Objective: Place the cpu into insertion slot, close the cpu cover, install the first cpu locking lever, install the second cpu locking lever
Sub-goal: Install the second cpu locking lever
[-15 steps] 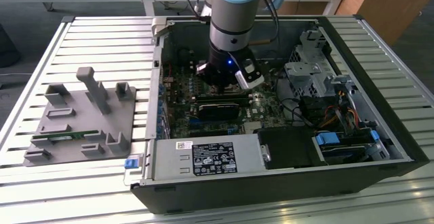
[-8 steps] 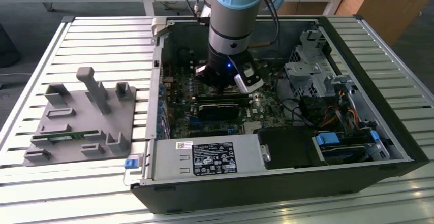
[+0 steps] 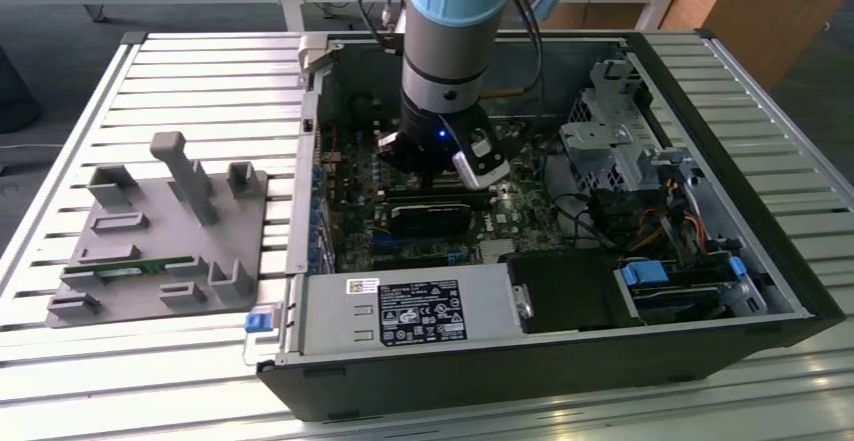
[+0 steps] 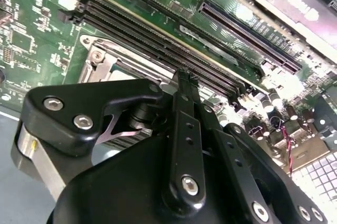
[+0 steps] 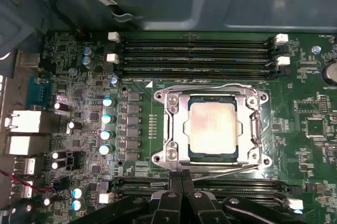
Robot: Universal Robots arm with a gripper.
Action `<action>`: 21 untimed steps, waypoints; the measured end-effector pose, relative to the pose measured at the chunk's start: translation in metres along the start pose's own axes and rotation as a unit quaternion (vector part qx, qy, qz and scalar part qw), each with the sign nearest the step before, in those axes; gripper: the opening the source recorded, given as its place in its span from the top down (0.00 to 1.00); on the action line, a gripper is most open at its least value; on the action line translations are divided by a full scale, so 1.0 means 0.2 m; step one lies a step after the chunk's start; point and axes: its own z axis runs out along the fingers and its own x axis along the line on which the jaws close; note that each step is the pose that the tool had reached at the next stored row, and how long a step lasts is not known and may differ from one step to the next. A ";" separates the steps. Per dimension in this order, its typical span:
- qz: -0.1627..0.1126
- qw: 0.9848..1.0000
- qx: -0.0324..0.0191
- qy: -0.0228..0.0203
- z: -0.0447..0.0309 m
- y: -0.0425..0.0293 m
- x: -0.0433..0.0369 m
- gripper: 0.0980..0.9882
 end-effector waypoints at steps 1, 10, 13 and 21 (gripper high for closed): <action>0.000 1.000 -0.001 0.000 0.004 -0.001 0.001 0.99; -0.002 1.000 -0.010 0.000 0.022 -0.023 0.013 0.99; -0.002 1.000 -0.014 0.001 0.019 -0.043 0.015 0.99; -0.004 1.000 -0.029 0.001 0.016 -0.065 0.040 0.99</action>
